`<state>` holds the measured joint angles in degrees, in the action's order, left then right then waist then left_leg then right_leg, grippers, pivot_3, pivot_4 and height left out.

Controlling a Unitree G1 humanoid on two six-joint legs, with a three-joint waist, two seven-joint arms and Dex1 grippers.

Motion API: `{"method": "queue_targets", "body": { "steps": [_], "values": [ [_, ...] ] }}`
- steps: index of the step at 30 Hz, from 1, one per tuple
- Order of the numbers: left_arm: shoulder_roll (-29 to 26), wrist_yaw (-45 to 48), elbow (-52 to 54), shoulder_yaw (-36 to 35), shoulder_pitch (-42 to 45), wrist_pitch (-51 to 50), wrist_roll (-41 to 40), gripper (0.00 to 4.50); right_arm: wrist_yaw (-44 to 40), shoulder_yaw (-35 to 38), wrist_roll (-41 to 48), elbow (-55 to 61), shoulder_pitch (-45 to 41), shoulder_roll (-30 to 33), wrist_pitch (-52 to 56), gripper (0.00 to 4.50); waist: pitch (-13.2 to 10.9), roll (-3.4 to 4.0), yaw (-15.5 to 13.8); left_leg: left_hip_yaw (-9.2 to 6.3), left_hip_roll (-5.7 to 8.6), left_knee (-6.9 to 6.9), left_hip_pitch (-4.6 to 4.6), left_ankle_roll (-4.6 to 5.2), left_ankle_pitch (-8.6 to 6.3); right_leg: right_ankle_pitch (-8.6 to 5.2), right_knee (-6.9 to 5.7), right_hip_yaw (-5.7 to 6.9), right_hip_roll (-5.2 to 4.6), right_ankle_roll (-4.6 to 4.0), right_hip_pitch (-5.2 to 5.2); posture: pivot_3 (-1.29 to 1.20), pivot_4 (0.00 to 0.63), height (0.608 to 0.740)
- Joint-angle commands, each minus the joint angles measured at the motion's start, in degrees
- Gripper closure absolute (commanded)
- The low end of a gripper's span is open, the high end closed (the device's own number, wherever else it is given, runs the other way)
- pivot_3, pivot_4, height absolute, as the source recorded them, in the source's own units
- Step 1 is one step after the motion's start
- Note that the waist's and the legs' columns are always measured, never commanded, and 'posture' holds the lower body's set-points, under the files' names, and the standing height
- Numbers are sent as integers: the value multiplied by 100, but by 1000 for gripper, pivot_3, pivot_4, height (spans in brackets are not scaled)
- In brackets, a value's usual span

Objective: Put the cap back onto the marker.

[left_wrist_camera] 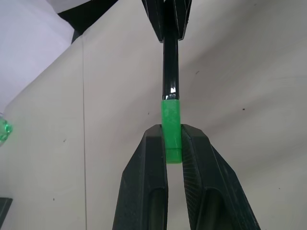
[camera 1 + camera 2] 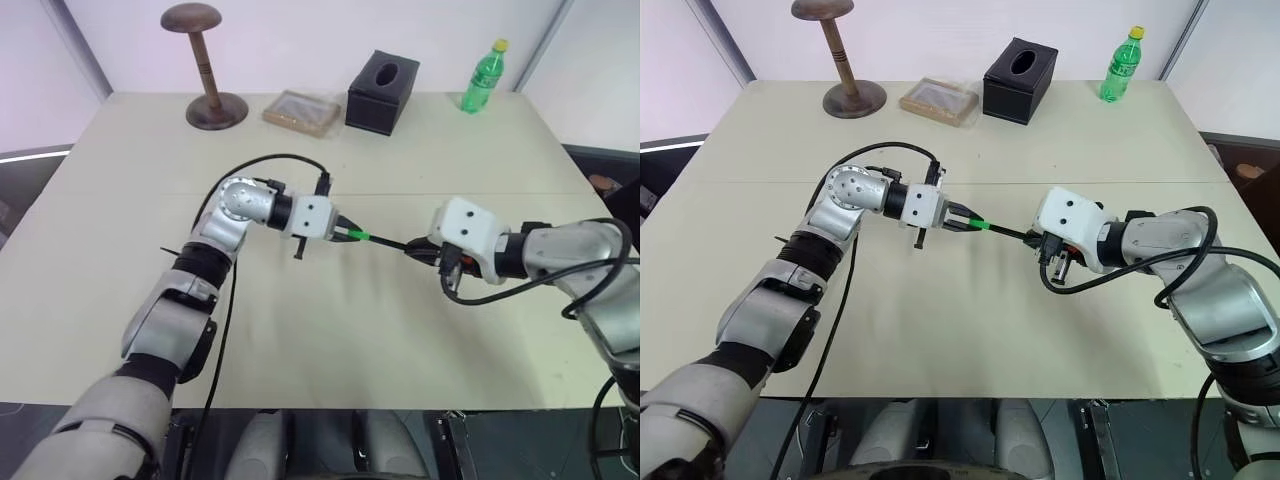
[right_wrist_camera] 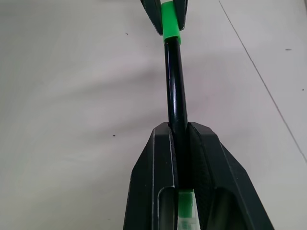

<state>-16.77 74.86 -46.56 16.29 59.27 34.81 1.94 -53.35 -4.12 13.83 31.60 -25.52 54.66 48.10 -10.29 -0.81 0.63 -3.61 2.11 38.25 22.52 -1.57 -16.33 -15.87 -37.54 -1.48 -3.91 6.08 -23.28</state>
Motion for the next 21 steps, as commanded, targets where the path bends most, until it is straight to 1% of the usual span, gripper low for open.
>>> {"method": "queue_targets", "body": {
  "steps": [1, 7, 14, 21],
  "values": [
    [134, 88, 147, -25, 89, 97, -213, 4500, -40, 39, 258, 452, -165, -94, -90, 4444, 0, 0, 0, 0, 0, 0, 0, 0, 0, 0, 0, 0, 0, 0, 0, 0, 150, 740],
    [131, 479, 170, -2, 49, 350, -385, 4500, -74, -107, 323, 514, -267, -145, -44, 4444, 0, 0, 5, 0, 0, 0, 0, 0, 0, 0, 0, 0, 0, 0, 0, 0, 150, 740],
    [190, 358, -59, -32, 174, 777, -244, 4500, -74, -191, 386, 479, -447, -264, 82, 4444, 0, 0, 3, 0, 0, 0, 0, 0, 0, 0, 0, 0, 0, 0, 0, 0, 150, 740],
    [225, 311, -133, -41, 195, 787, -204, 4500, -51, -194, 375, 466, -484, -312, 164, 4444, 0, 0, 2, 0, 0, 0, 0, 0, 0, 0, 0, 0, 0, 0, 0, 0, 150, 740]
  ]
}}
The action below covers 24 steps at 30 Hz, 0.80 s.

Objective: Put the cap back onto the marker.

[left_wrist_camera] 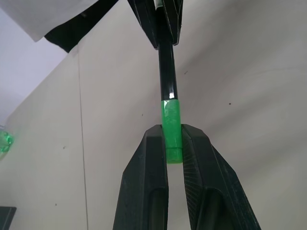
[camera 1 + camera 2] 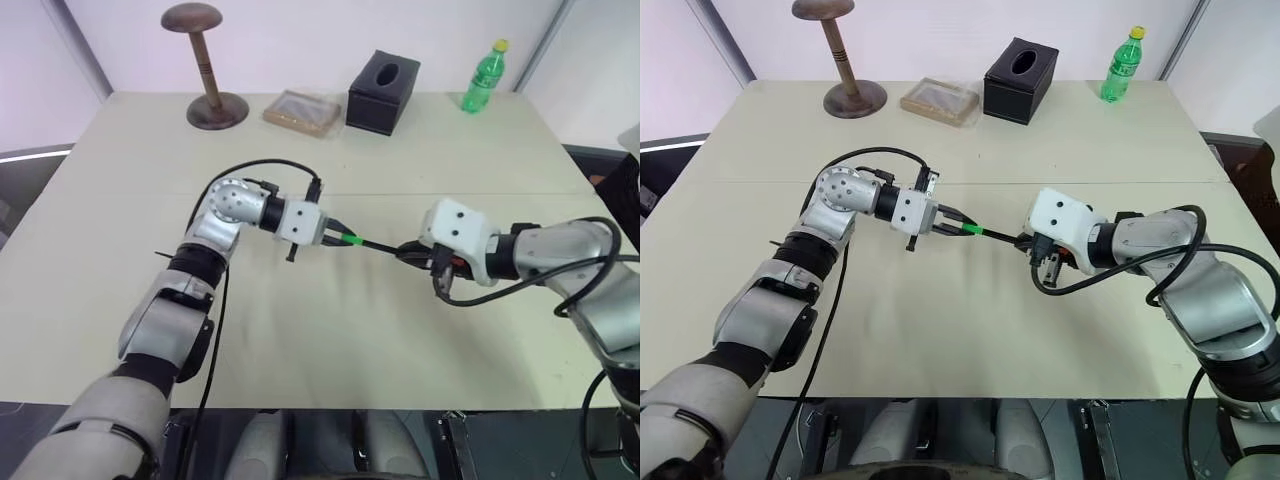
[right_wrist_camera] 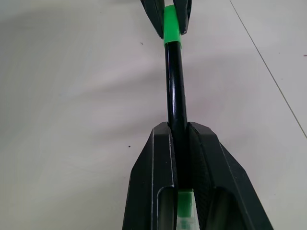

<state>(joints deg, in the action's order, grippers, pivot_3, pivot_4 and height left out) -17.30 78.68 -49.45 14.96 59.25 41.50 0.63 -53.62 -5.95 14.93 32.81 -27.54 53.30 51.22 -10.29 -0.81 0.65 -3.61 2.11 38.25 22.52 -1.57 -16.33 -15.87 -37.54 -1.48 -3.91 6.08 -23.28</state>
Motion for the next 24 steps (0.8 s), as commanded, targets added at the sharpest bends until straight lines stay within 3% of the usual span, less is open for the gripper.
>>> {"method": "queue_targets", "body": {
  "steps": [1, 12, 15, 21, 24],
  "values": [
    [279, -69, 159, 90, 194, 101, -78, 4500, -23, -6, 265, 347, -277, -180, -145, 4444, 0, 0, 0, 0, 0, 0, 0, 0, 0, 0, 0, 0, 0, 0, 0, 0, 150, 740],
    [142, 147, 198, 79, 144, -193, -126, 4500, -85, 38, 200, 296, -184, -75, -228, 4444, 0, 0, 1, 0, 0, 0, 0, 0, 0, 0, 0, 0, 0, 0, 0, 0, 150, 740],
    [96, 259, 275, 67, 110, -306, -182, 3181, -114, 62, 194, 282, -145, -27, -252, 4500, 0, 0, 1, 0, 0, 0, 0, 0, 0, 0, 0, 0, 0, 0, 0, 0, 150, 740],
    [-290, 569, 851, -82, -162, -973, -517, 67, -130, 268, 223, 162, 165, 204, -391, 4500, 0, 0, 24, 0, -2, -1, 1, 0, 0, 0, 0, 0, 2, 0, -2, 0, 150, 740],
    [-578, 572, 1302, -195, -324, -1433, -680, 18, -106, 491, 208, 74, 486, 356, -482, 4500, 0, 0, 18, -2, -6, -2, 1, 0, 0, 0, 0, 0, 6, -1, -3, 0, 150, 740]
  ]
}}
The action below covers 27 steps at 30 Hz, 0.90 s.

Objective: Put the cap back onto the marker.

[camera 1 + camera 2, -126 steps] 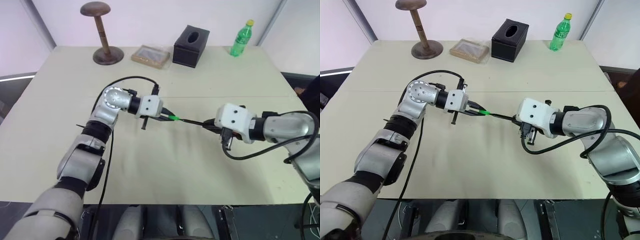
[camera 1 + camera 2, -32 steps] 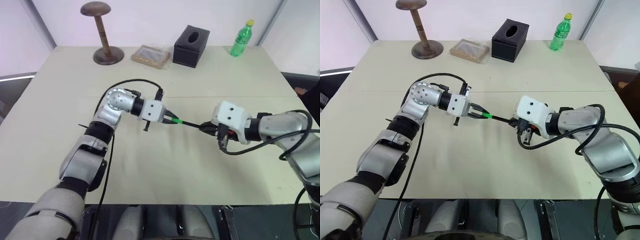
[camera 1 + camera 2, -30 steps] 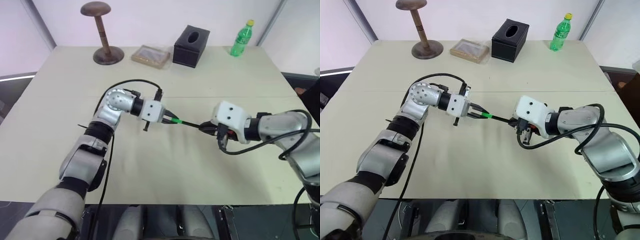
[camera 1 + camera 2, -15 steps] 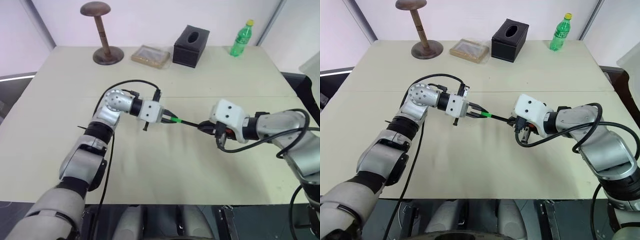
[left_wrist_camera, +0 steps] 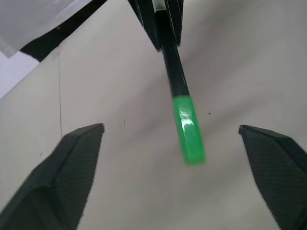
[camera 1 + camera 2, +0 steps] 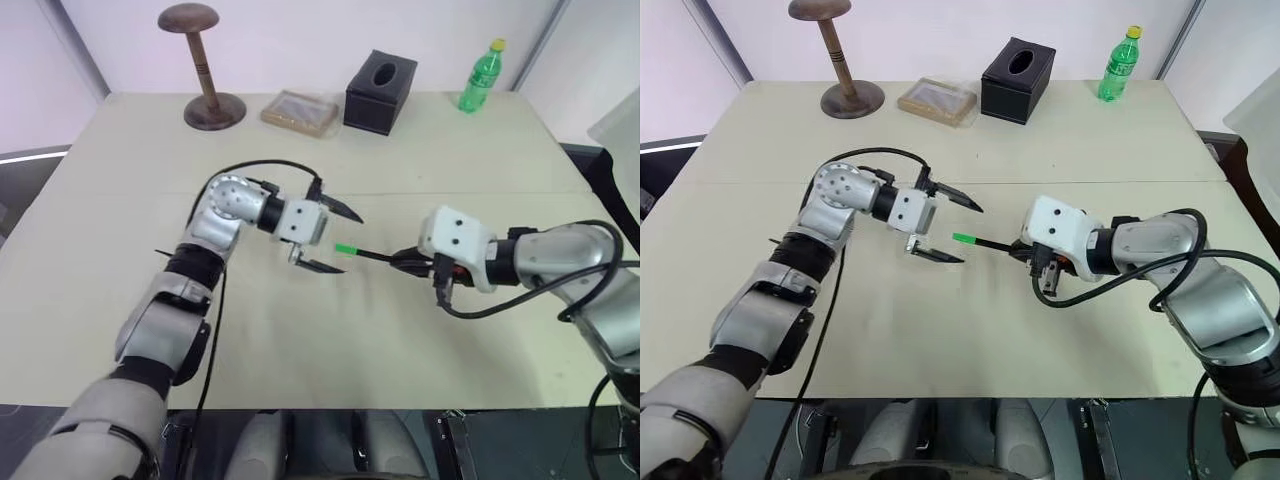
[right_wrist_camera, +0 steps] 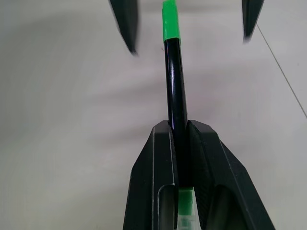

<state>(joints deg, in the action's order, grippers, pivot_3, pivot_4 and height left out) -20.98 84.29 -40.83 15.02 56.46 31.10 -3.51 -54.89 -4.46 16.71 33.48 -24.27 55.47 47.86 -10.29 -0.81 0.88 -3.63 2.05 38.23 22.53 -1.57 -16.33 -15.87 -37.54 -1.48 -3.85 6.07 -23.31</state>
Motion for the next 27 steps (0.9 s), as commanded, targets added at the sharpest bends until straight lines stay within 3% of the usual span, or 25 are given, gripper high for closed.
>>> {"method": "queue_targets", "body": {
  "steps": [1, 5, 13, 19, 27],
  "values": [
    [-276, -46, 583, -248, -83, -560, -309, 18, 27, 438, 34, -10, 292, 176, -173, 4500, 0, 0, -13, 0, 0, 0, 0, 0, 0, 0, 0, 0, 0, 0, -1, 0, 150, 740],
    [-468, -401, 1167, -433, -270, -1342, -444, 18, 403, 869, 10, -79, 824, 86, -18, 4500, 0, -1, -44, 0, 3, 4, 1, 0, 0, 0, 0, 0, -6, 0, 4, 0, 150, 740],
    [-482, -934, 2412, -490, -863, -2535, -650, 18, 2554, 1421, -435, -434, 848, -1218, 1334, 4500, 2, 1, -20, -1, 1, 2, -2, -4, 2, 0, -11, -5, -4, -1, -2, 0, 150, 740],
    [-567, -852, 2636, -423, -906, -2781, -679, 18, 3294, 1821, -573, -795, 946, -1729, 1747, 4500, 2, 1, -25, 1, 5, 2, -2, -4, 2, 0, -10, -5, -6, -1, -1, 0, 150, 740],
    [-590, -825, 2629, -398, -879, -2876, -672, 18, 3581, 1935, -483, -594, 1402, -2050, 2042, 4500, 3, 2, -7, 2, 5, 1, -2, -3, 2, 0, -11, -5, -5, -1, -1, 0, 150, 740]
  ]
}}
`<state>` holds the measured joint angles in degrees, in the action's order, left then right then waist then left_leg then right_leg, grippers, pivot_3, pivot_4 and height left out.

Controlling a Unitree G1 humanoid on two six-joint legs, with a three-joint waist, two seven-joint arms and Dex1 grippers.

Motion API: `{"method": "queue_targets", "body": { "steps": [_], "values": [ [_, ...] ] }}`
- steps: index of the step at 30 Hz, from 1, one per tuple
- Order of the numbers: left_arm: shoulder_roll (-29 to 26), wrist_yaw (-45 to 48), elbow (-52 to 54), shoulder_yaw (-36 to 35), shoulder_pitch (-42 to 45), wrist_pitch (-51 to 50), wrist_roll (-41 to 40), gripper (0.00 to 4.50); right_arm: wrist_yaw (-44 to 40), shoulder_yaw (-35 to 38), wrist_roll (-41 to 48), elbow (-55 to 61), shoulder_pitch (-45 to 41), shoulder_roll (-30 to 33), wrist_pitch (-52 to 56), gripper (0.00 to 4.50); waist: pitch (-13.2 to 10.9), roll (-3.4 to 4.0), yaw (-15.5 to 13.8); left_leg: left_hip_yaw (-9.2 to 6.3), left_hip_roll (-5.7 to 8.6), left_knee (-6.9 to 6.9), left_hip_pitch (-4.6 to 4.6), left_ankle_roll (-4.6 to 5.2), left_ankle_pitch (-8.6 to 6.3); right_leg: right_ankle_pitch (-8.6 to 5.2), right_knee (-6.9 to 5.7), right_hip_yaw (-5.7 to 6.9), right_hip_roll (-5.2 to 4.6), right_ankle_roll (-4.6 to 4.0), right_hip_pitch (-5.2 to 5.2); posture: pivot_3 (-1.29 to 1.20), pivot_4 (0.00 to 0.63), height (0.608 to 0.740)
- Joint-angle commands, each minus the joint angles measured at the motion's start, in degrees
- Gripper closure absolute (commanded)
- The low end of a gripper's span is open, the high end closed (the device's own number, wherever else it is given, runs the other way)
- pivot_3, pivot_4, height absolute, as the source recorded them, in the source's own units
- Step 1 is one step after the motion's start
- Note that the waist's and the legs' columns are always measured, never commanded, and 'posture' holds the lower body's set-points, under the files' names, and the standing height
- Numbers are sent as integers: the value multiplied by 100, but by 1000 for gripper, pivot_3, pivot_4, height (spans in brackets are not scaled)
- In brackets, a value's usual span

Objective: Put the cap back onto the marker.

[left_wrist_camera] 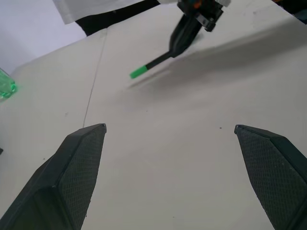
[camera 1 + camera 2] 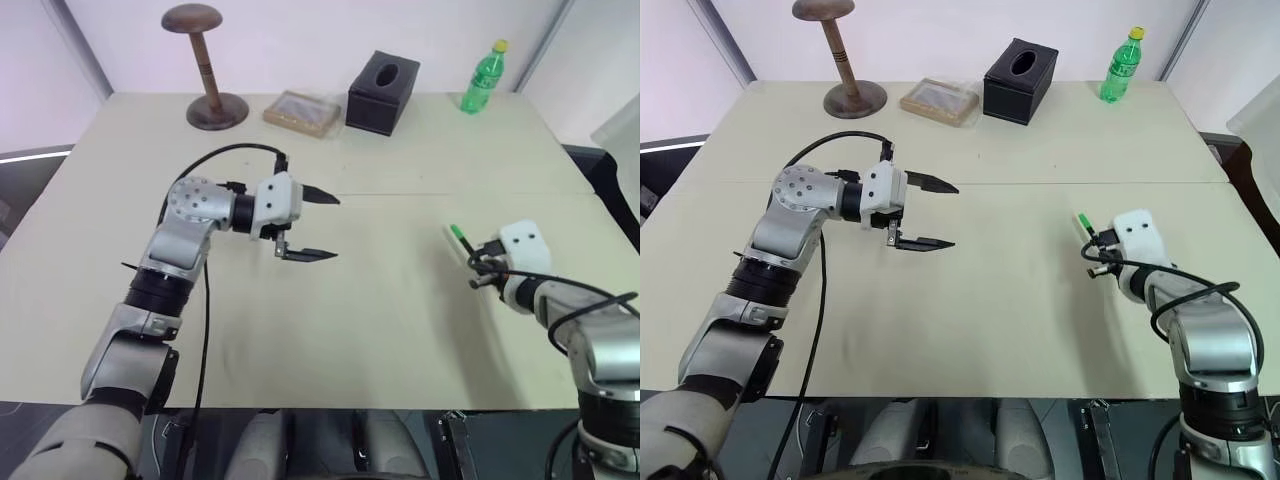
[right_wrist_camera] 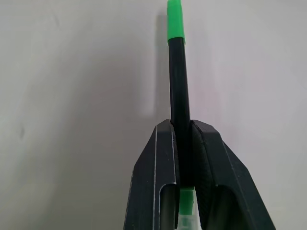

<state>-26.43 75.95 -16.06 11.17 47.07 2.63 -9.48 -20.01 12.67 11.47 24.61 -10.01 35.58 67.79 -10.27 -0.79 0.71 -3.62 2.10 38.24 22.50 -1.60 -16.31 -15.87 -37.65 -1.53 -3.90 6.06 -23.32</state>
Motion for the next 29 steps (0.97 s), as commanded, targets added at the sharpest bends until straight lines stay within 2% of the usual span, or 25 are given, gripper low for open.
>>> {"method": "queue_targets", "body": {
  "steps": [1, 3, 6, 12, 18, 26, 29],
  "values": [
    [-45, 13, 141, -12, 65, -25, -75, 18, 103, 217, 45, 320, -12, -73, 57, 4500, 1, 2, 15, 1, 0, 0, 0, 0, 0, 0, 0, -1, 0, 0, 0, 0, 150, 740],
    [-47, 19, 114, -8, 76, -20, -81, 18, 108, 210, 55, 356, 4, -81, 69, 4500, 1, 2, 11, 2, -1, 0, -2, 0, 0, 0, -2, -2, 2, 0, 0, 0, 150, 740],
    [-36, 70, 53, 5, 109, -48, -114, 0, 86, 269, 110, 433, 38, -111, 121, 3159, 1, 2, 7, 1, -1, 0, -2, 0, 0, 0, -2, -2, 2, 0, 0, 0, 150, 740],
    [2, 189, -39, 41, 150, 1, -94, 0, -33, 342, 230, 684, 92, 51, 242, 39, 1, 2, 6, 1, -1, 0, -2, 0, 0, 0, -2, -2, 2, 0, 0, 0, 150, 740],
    [86, 351, -207, 156, 269, 202, -51, 0, -533, 547, 444, 1760, 428, 975, 525, 39, 1, 2, -5, 1, 0, 0, -1, 1, 0, 0, 0, -1, 0, 0, 1, 0, 150, 740],
    [424, 493, -630, 308, 419, 484, -4, 0, -743, 1461, 960, 3398, 94, 816, 2308, 39, 1, 2, -13, -1, -2, 0, -1, 1, -1, 0, 2, -1, 3, 0, 4, 0, 150, 740],
    [551, 502, -721, 382, 411, 588, 2, 0, -716, 1844, 1527, 3539, 164, 845, 2471, 39, 1, 2, -13, -2, -2, 0, 0, 1, -1, 0, 3, 0, 1, 0, 5, 0, 150, 740]
  ]
}}
